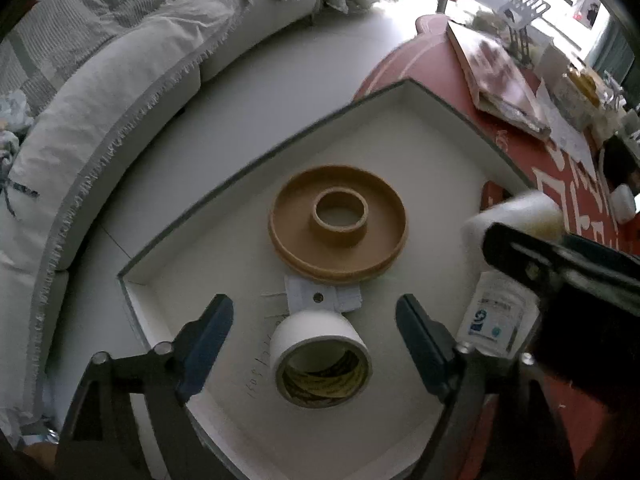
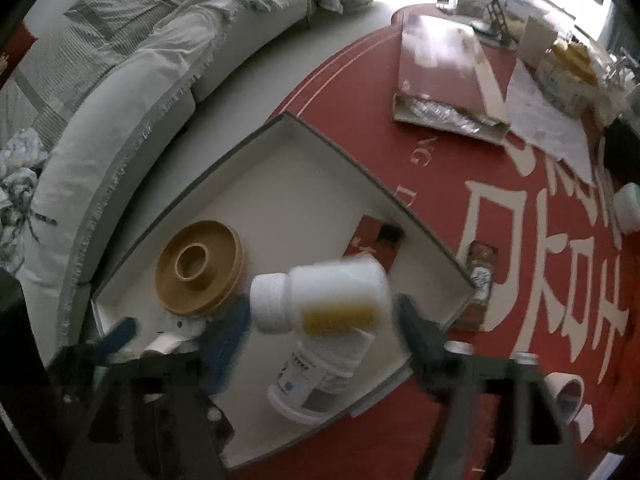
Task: Organize rigid objects
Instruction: 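Open left gripper to drop the tape roll in the tray while right gripper releases the bottle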
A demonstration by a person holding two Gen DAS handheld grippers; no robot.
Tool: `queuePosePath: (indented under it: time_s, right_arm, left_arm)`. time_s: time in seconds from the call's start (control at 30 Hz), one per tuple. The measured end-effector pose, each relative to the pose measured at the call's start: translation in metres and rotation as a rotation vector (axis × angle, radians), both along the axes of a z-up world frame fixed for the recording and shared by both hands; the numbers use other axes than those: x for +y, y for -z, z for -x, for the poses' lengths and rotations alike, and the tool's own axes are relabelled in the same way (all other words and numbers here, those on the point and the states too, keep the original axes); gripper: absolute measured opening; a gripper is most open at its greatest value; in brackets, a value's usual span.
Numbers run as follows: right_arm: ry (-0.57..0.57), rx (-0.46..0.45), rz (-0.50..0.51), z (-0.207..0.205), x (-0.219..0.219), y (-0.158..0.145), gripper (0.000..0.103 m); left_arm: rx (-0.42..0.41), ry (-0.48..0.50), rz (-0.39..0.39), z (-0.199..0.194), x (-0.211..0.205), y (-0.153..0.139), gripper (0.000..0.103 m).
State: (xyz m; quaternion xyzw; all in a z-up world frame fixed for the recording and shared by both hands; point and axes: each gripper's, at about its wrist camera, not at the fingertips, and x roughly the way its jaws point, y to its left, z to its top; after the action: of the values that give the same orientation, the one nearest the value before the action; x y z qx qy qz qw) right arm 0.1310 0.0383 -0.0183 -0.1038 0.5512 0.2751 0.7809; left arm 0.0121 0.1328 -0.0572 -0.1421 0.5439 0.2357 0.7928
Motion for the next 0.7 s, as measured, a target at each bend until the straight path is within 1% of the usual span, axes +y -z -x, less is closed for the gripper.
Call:
queuePosePath:
  time_s: [0.03, 0.1, 0.2, 0.3, 0.37, 0.47, 0.57, 0.7]
  right_arm:
    - [0.001, -0.033, -0.028, 0.002, -0.007, -0.006, 0.098]
    - [-0.011, -0.078, -0.058, 0.005, -0.021, -0.015, 0.098]
    - [-0.039, -0.124, -0.072, 0.014, -0.05, -0.019, 0.098]
    - [-0.075, -0.148, -0.065, 0.026, -0.081, -0.009, 0.098]
    - [-0.117, -0.146, -0.031, 0.035, -0.092, 0.006, 0.098]
    - [-0.176, -0.16, 0.025, 0.042, -0.086, 0.026, 0.098]
    - [-0.235, -0.188, 0.038, 0.041, -0.07, 0.035, 0.098]
    - [-0.365, -0.232, 0.104, 0.041, -0.05, 0.05, 0.097]
  left_arm:
    - [-0.002, -0.001, 0.001, 0.001, 0.001, -0.001, 0.086]
    - [0.004, -0.001, 0.014, 0.002, 0.001, -0.001, 0.09]
    - [0.008, -0.008, 0.04, 0.004, 0.004, -0.002, 0.09]
    - [-0.006, -0.014, 0.048, 0.008, 0.003, -0.004, 0.09]
    - [-0.01, -0.011, 0.061, 0.01, 0.002, -0.003, 0.09]
    - [0.001, -0.001, 0.064, 0.013, -0.002, -0.002, 0.09]
    - [0.012, 0.006, 0.061, 0.015, -0.006, -0.003, 0.09]
    - [0.015, 0.013, 0.066, 0.02, -0.009, -0.004, 0.09]
